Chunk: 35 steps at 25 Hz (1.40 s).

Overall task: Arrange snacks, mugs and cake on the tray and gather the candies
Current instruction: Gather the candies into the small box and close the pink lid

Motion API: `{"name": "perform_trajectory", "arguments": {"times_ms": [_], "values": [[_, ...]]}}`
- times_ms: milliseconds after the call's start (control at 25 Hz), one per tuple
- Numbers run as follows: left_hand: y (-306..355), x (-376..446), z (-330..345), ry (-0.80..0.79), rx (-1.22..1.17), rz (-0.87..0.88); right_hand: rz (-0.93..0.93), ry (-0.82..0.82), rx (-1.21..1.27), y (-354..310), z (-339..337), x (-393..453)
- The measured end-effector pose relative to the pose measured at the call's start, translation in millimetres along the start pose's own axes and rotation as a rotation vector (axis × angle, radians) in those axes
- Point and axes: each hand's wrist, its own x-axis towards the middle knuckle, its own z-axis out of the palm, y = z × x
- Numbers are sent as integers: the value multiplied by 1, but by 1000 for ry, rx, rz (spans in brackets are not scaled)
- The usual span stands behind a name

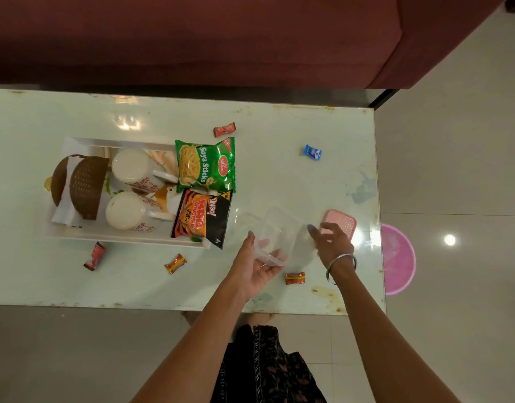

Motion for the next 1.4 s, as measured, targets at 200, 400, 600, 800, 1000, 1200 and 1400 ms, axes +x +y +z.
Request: {"name": "perform_trajectory", "arguments": {"times_ms": [200, 400, 600, 800, 1000, 1200, 1400], "values": [[-6, 1, -6, 29, -20, -18, 91, -178, 150, -8, 34, -27], [-5, 2, -24, 120, 47, -25, 21, -40, 63, -7, 51, -29], [-6, -2, -38, 182, 135, -14, -86, -74, 33, -11, 53, -25], [-6, -7, -56, 243, 174, 22, -91, 71, 8, 3, 46, -26], [-11, -15, -73, 290, 209, 24, -82, 145, -196, 35, 56, -37], [-13, -20, -98, 382, 274, 96, -27, 128, -425, 55, 79, -50], [-6, -24, -133, 696, 607, 482, -194, 129, -559, 59, 98, -56]]}}
